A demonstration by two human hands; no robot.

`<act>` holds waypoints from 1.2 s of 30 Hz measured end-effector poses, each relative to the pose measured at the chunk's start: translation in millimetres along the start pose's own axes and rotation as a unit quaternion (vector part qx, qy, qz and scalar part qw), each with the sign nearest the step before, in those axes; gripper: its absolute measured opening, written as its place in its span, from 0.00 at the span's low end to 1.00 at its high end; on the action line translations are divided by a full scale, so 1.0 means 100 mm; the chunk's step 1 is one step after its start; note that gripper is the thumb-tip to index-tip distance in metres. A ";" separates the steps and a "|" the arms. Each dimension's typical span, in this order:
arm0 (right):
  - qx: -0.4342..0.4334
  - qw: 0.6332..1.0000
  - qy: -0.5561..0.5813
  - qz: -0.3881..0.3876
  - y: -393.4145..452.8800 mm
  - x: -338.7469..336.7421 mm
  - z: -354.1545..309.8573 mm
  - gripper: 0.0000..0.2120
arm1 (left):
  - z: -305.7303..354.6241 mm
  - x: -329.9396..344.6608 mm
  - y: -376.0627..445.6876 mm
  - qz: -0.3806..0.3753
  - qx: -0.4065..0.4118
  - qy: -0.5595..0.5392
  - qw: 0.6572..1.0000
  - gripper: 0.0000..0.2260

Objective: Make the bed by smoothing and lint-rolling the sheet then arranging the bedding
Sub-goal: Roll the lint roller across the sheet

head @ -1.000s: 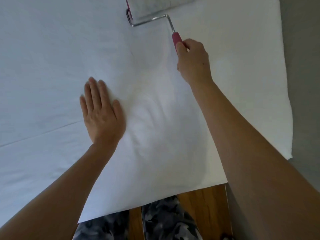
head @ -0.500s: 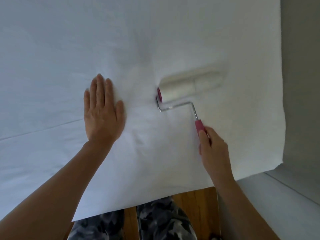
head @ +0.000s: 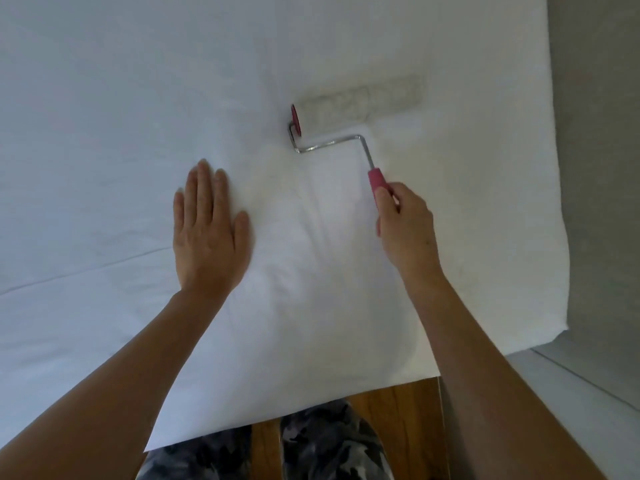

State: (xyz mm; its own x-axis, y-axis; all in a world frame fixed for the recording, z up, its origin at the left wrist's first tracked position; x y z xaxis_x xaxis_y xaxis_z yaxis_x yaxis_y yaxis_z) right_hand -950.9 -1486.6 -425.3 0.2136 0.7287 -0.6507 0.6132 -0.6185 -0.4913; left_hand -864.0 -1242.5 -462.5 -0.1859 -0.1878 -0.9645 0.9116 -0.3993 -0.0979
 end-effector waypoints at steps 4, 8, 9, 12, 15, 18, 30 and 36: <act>-0.044 0.998 0.047 0.021 0.65 0.13 -0.82 0.11 | -0.17 -0.04 -0.01 -0.003 0.024 0.005 1.000 0.27; -0.067 0.997 0.033 -0.006 0.85 0.31 -1.31 0.14 | -0.43 -0.08 -0.01 0.026 -0.056 0.005 0.998 0.27; -0.068 0.997 0.017 -0.021 0.84 0.39 -1.35 0.14 | -0.46 -0.08 -0.01 0.033 -0.072 0.003 0.997 0.27; -0.059 0.997 -0.016 -0.046 0.72 0.58 -1.25 0.11 | -0.52 -0.08 -0.01 0.045 -0.100 -0.001 0.994 0.27; -0.040 0.998 -0.008 -0.054 0.45 0.53 -0.88 0.11 | -0.56 -0.09 -0.01 0.042 -0.118 -0.008 0.992 0.27; -0.027 0.998 -0.023 -0.052 -0.05 0.33 -0.41 0.16 | -0.56 -0.09 -0.01 0.038 -0.120 -0.012 0.992 0.27; 0.084 0.991 -0.060 -0.083 -1.14 0.02 0.73 0.11 | -0.55 -0.06 0.00 0.026 -0.110 -0.001 0.994 0.27; -0.020 0.999 -0.024 -0.028 -0.06 0.45 -0.31 0.17 | -0.57 -0.09 0.00 0.025 -0.090 0.000 0.996 0.27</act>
State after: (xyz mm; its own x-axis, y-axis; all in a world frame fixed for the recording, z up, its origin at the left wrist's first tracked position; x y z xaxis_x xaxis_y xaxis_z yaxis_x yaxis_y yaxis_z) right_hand -921.6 -1441.4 -433.8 0.1419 0.7463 -0.6503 0.6540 -0.5638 -0.5044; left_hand -841.6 -1189.1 -467.8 -0.1384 -0.2036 -0.9692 0.9707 -0.2220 -0.0920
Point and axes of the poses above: each hand's wrist, its own y-axis towards the middle knuckle, its own x-axis out of the palm, z = x × y, the point moved 6 cm from there along y, towards the middle knuckle, and after that the axes turned 1 degree about x, right-handed, at the moved point
